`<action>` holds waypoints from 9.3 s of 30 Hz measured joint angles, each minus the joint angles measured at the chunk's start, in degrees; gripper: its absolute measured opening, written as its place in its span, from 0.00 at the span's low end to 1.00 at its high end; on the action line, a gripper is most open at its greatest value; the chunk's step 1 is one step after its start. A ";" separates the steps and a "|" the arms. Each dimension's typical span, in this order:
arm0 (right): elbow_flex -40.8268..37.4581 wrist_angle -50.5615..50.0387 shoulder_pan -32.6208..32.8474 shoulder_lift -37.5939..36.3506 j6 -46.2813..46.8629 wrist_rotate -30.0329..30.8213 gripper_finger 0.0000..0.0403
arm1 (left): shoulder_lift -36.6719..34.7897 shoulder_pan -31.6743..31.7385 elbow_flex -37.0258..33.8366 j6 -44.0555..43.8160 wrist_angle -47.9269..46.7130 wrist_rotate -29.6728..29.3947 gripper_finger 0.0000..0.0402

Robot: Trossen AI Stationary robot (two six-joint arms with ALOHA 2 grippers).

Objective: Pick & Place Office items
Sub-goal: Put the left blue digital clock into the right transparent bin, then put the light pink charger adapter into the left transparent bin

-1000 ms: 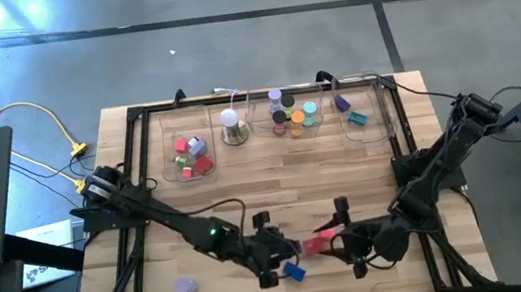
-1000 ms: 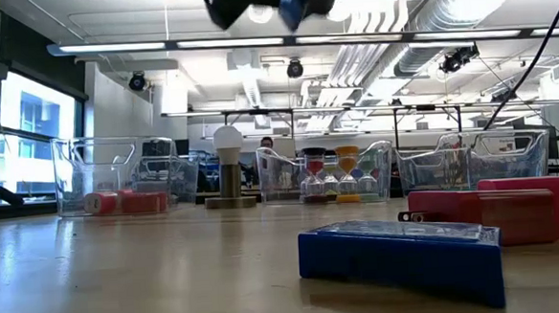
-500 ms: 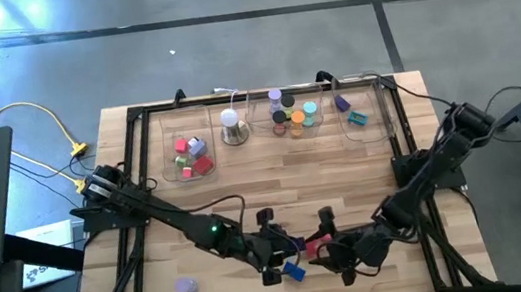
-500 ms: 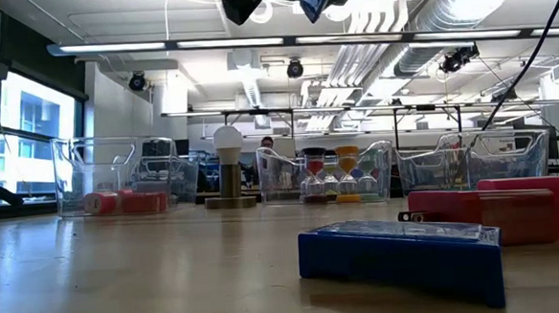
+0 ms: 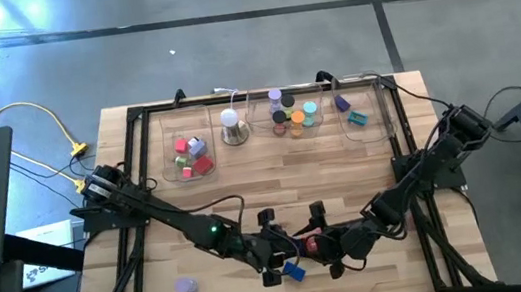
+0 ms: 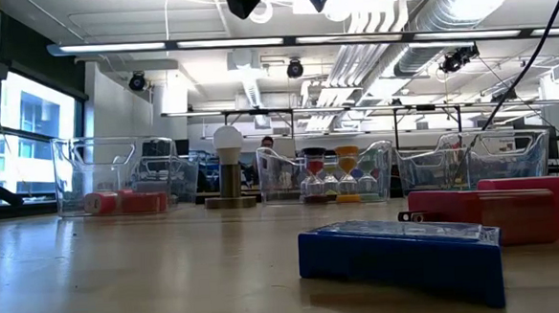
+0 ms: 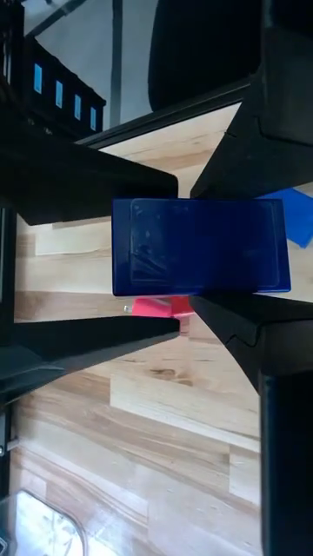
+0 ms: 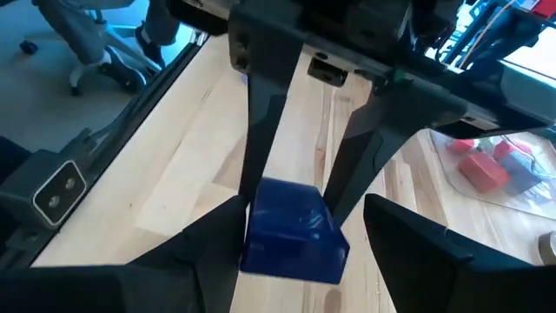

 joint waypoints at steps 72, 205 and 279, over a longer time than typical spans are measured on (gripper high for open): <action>0.02 -87.55 -16.29 -27.90 74.36 16.08 0.37 | 0.00 0.00 0.09 -1.73 -0.56 0.01 0.54; -34.81 5.85 -2.40 -37.30 17.12 -12.17 0.57 | 2.60 0.04 -0.13 -1.88 -4.20 -0.12 0.54; -34.53 23.37 -1.25 2.05 31.37 -11.77 0.74 | 4.55 1.66 -0.09 0.46 -3.29 0.19 0.54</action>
